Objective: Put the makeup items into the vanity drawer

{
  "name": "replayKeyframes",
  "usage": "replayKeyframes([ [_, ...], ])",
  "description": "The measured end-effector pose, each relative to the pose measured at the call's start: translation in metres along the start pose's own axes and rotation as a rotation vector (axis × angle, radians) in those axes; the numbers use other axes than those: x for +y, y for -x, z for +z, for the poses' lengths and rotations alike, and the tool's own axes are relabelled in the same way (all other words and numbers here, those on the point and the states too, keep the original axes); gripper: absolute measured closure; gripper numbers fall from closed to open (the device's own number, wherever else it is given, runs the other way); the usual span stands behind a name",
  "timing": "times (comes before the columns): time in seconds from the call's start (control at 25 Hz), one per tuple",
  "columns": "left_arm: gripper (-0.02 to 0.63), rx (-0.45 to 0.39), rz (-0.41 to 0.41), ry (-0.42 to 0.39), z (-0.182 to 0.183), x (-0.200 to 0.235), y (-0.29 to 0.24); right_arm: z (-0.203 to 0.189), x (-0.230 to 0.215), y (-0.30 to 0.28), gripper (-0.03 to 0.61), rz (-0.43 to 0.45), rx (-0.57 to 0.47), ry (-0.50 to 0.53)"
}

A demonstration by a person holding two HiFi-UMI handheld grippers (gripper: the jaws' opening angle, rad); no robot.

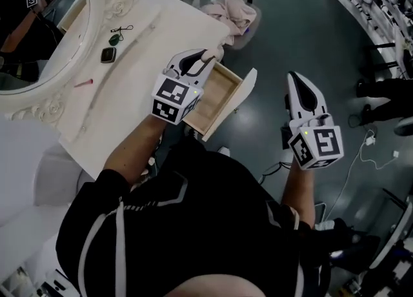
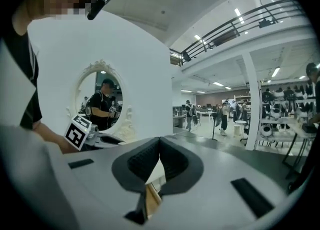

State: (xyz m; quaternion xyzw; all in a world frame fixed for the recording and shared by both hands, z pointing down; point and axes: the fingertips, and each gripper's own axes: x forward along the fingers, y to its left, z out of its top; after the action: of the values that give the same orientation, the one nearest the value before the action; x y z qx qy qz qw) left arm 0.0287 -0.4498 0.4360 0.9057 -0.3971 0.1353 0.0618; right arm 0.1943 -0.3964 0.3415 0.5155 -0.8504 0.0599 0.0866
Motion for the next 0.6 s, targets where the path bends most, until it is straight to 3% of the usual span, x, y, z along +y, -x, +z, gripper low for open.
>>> replayKeyframes([
  [0.36,0.518,0.159,-0.103,-0.004,-0.086,0.01,-0.055,-0.036,-0.006,-0.016,0.574,-0.09,0.095,-0.011],
  [0.6,0.518,0.258,-0.153,0.077,-0.145,0.004,-0.081,-0.058,-0.012,-0.017,0.573,-0.129,0.136,-0.056],
])
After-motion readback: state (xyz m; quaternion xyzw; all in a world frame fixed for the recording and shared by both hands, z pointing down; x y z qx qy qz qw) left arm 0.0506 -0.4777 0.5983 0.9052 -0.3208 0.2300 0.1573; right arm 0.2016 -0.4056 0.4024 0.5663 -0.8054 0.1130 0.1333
